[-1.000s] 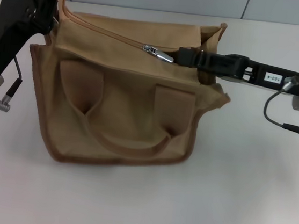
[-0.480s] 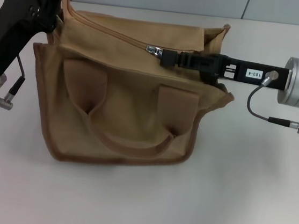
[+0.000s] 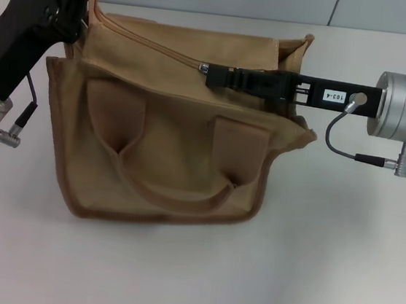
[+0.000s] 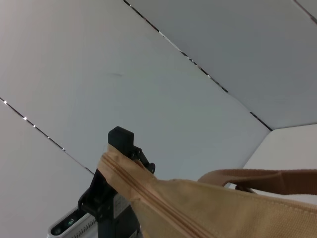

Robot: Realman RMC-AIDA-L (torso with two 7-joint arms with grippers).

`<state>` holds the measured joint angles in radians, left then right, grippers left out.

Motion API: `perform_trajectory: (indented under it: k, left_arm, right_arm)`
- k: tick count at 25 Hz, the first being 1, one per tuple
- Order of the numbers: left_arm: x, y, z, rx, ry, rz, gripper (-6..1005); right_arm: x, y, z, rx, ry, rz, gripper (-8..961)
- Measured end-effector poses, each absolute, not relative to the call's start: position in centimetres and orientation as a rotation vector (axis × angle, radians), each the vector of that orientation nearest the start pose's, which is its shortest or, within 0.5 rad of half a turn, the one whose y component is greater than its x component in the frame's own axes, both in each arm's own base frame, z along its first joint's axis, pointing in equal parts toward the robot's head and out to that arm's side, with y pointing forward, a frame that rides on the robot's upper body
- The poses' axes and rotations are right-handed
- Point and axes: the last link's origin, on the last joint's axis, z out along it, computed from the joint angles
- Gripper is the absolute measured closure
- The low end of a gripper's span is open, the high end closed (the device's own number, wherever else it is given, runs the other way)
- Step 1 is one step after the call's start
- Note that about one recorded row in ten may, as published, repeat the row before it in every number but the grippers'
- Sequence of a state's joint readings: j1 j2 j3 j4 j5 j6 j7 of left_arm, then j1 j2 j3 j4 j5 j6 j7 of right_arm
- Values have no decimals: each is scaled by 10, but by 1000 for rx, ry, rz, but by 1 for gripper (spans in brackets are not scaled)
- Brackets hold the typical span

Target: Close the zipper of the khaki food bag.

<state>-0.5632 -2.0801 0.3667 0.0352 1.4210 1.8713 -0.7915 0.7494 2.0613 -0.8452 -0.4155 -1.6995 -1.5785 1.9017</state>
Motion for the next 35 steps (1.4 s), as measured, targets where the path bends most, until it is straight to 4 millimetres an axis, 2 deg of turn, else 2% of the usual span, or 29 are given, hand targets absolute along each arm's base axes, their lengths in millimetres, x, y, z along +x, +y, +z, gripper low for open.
perform_trajectory:
  k: [9, 14, 19, 35]
  left_arm:
    - [-230, 307, 13, -1881, -352, -1653, 1001]
    - [-230, 307, 14, -1877, -353, -1651, 1001]
    - [-231, 307, 14, -1869, -357, -1648, 1001]
    - [-241, 306, 23, -1804, -362, -1629, 1001]
  right_arm:
    - [174, 360, -29, -2738, 1333, 1160, 640]
    - [175, 359, -29, -2749, 1297, 1152, 867]
    - [177, 359, -28, -2738, 1281, 1163, 908]
    - [198, 353, -20, -2676, 1327, 1153, 917]
